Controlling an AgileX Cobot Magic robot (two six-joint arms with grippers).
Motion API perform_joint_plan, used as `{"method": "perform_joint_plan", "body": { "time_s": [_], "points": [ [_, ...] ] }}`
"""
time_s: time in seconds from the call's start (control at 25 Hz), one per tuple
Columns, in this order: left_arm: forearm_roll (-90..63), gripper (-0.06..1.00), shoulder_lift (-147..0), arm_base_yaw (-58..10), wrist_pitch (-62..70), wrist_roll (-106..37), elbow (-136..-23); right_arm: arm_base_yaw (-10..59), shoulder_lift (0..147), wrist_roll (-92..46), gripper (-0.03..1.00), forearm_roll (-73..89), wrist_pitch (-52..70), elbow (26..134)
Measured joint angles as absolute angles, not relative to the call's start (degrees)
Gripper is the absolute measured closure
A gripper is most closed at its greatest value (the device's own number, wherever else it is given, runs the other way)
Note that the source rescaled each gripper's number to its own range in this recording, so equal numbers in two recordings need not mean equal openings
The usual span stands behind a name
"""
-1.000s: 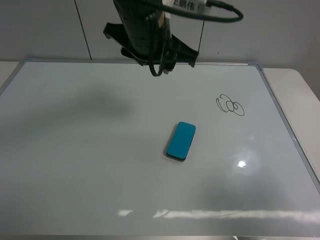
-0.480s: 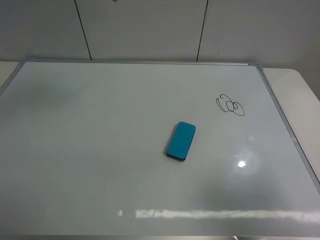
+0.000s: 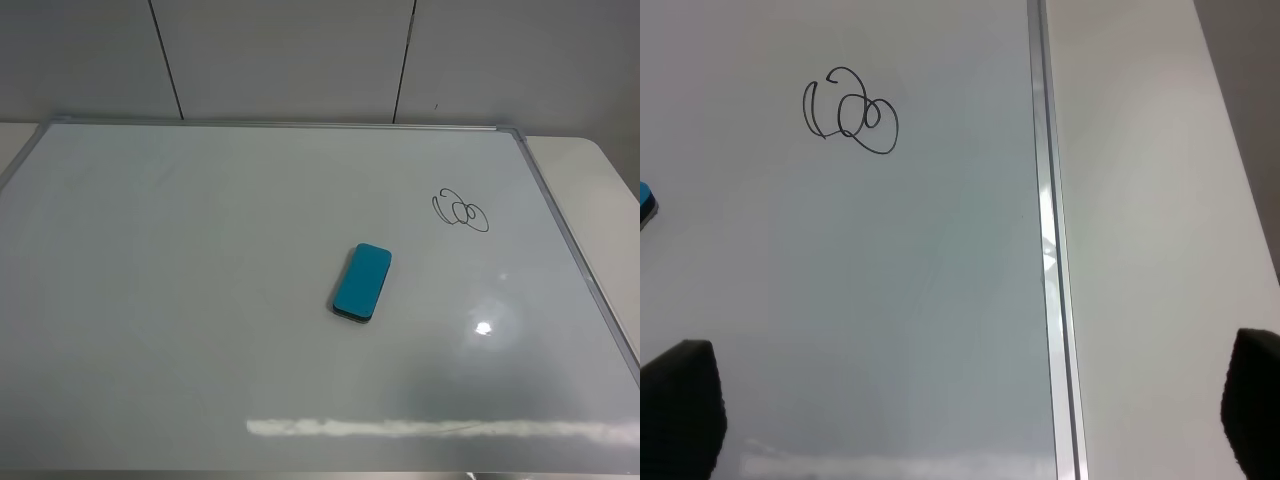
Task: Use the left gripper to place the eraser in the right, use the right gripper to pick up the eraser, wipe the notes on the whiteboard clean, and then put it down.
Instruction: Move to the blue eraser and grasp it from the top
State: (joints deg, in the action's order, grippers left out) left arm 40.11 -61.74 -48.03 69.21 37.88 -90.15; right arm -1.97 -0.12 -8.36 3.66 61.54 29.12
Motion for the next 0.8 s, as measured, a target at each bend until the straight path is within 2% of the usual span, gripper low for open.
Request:
{"method": "perform_joint_plan", "body": {
  "time_s": [0.24, 0.44, 0.8],
  "points": [
    [39.8, -0.05, -46.1, -48.0, 69.4, 34.2, -90.3, -2.0, -0.1, -8.4, -0.03, 3.7, 61.5, 29.1],
    [33.2, -0.05, -33.8, -48.0, 69.7, 28.2, -90.3, -2.0, -0.1, -8.4, -0.03, 3.7, 61.5, 29.1],
    [22.9, -0.06, -20.8, -48.0, 69.9, 22.5, -87.4, -2.0, -0.1, -8.4, -0.03, 3.7, 61.5, 29.1]
  ]
}}
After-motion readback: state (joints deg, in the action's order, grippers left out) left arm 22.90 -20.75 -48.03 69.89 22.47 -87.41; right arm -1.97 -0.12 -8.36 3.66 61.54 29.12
